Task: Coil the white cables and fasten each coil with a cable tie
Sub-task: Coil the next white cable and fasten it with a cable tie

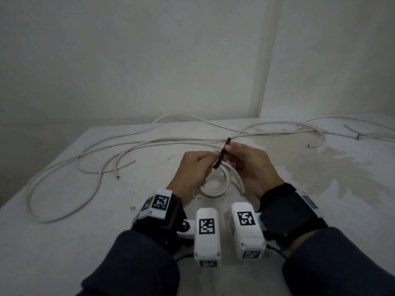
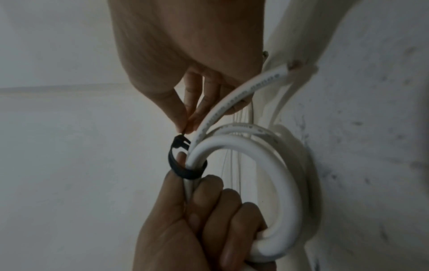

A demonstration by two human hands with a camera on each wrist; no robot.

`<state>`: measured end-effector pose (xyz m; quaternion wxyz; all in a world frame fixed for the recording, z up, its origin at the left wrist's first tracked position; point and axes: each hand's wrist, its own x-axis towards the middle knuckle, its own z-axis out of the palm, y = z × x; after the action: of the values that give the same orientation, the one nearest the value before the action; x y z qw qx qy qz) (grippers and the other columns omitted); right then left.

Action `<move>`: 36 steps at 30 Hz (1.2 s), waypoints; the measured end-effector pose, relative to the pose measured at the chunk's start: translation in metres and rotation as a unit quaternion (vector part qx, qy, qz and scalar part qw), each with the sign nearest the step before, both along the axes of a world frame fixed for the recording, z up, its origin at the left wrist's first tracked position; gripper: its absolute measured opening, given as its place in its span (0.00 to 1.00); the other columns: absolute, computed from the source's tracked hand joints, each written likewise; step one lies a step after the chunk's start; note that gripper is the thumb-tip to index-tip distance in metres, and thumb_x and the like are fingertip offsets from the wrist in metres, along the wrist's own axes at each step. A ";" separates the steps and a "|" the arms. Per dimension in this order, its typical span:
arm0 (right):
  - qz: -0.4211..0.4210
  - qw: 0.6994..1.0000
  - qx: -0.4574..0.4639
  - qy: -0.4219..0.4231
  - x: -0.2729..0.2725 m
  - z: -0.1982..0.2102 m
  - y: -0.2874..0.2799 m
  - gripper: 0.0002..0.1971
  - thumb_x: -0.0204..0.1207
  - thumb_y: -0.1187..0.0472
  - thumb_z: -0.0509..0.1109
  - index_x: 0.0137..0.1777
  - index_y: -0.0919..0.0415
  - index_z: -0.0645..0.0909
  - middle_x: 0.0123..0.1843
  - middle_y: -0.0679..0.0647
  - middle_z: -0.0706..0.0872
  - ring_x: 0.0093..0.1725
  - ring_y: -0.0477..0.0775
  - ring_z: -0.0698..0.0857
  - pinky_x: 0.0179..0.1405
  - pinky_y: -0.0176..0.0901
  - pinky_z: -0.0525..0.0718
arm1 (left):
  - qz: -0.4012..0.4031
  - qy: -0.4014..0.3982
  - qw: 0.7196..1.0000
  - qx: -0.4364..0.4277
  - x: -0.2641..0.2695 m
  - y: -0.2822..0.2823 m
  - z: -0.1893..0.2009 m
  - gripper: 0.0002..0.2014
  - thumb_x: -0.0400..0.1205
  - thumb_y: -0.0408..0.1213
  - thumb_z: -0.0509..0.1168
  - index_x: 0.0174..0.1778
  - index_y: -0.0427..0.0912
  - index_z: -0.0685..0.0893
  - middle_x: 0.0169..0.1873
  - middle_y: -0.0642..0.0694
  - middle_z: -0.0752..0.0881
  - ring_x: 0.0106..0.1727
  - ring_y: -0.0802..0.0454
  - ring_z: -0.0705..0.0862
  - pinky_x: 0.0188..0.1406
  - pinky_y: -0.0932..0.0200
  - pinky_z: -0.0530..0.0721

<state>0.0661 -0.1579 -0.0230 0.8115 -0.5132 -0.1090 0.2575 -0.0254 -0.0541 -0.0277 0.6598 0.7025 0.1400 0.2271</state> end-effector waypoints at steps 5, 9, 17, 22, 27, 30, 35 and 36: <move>-0.104 0.994 -0.004 -0.019 0.000 0.004 -0.005 0.09 0.73 0.74 0.72 0.37 0.60 0.81 0.35 0.55 0.86 0.32 0.46 0.85 0.23 0.29 0.74 | -0.016 0.025 0.999 0.028 0.003 -0.006 0.003 0.16 0.86 0.41 0.61 0.45 0.34 0.90 0.15 0.54 0.63 0.18 0.57 0.59 0.17 0.67 0.59; -0.124 0.992 0.013 0.004 -0.003 0.005 -0.006 0.10 0.74 0.74 0.71 0.37 0.59 0.80 0.36 0.55 0.86 0.30 0.46 0.87 0.21 0.29 0.72 | -0.003 0.060 0.998 -0.013 0.008 -0.014 0.001 0.20 0.86 0.40 0.61 0.50 0.22 0.85 0.15 0.54 0.64 0.16 0.58 0.59 0.15 0.69 0.59; 0.027 0.997 0.067 -0.020 -0.012 0.013 -0.005 0.10 0.76 0.75 0.67 0.39 0.60 0.78 0.33 0.53 0.83 0.24 0.41 0.80 0.16 0.28 0.67 | 0.116 0.069 0.991 -0.029 0.015 -0.006 -0.008 0.15 0.83 0.40 0.65 0.35 0.34 0.84 0.15 0.50 0.69 0.16 0.52 0.65 0.19 0.64 0.63; 0.080 0.992 0.089 -0.041 -0.013 0.016 -0.008 0.08 0.75 0.74 0.65 0.40 0.61 0.79 0.32 0.53 0.83 0.26 0.42 0.80 0.18 0.28 0.68 | 0.130 0.027 0.991 0.014 0.013 -0.005 -0.011 0.17 0.84 0.43 0.63 0.34 0.39 0.88 0.15 0.52 0.68 0.17 0.55 0.66 0.19 0.66 0.64; -0.011 0.995 0.051 -0.080 -0.006 0.009 -0.006 0.05 0.76 0.70 0.71 0.45 0.60 0.84 0.38 0.56 0.89 0.39 0.49 0.87 0.31 0.33 0.80 | 0.032 0.025 0.997 -0.071 0.008 -0.005 -0.004 0.14 0.85 0.44 0.62 0.45 0.37 0.87 0.16 0.56 0.65 0.18 0.60 0.61 0.15 0.68 0.60; 0.033 0.990 0.002 -0.138 -0.011 0.008 -0.005 0.04 0.74 0.70 0.72 0.42 0.62 0.87 0.39 0.57 0.90 0.42 0.53 0.89 0.42 0.37 0.86 | 0.027 0.030 0.995 -0.092 0.007 -0.006 -0.002 0.11 0.85 0.41 0.63 0.38 0.41 0.83 0.20 0.52 0.65 0.18 0.60 0.61 0.15 0.68 0.59; 0.032 0.991 0.021 -0.127 -0.010 0.010 -0.007 0.08 0.76 0.72 0.67 0.41 0.65 0.87 0.33 0.56 0.89 0.34 0.50 0.87 0.36 0.35 0.84 | 0.019 0.045 0.984 -0.169 0.008 -0.002 0.000 0.08 0.82 0.37 0.62 0.38 0.42 0.81 0.18 0.53 0.65 0.18 0.59 0.58 0.15 0.67 0.55; 0.033 0.991 0.018 -0.130 -0.010 0.009 -0.007 0.07 0.75 0.73 0.67 0.42 0.66 0.87 0.33 0.56 0.89 0.34 0.50 0.87 0.35 0.35 0.84 | 0.013 0.044 0.982 -0.182 0.007 -0.001 0.001 0.06 0.81 0.37 0.62 0.38 0.42 0.80 0.18 0.53 0.65 0.18 0.58 0.58 0.15 0.67 0.55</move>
<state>0.0561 -0.1650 -0.0141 0.7908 -0.5235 -0.2350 0.2129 -0.0181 -0.0556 -0.0269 0.7669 0.5781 0.2170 0.1750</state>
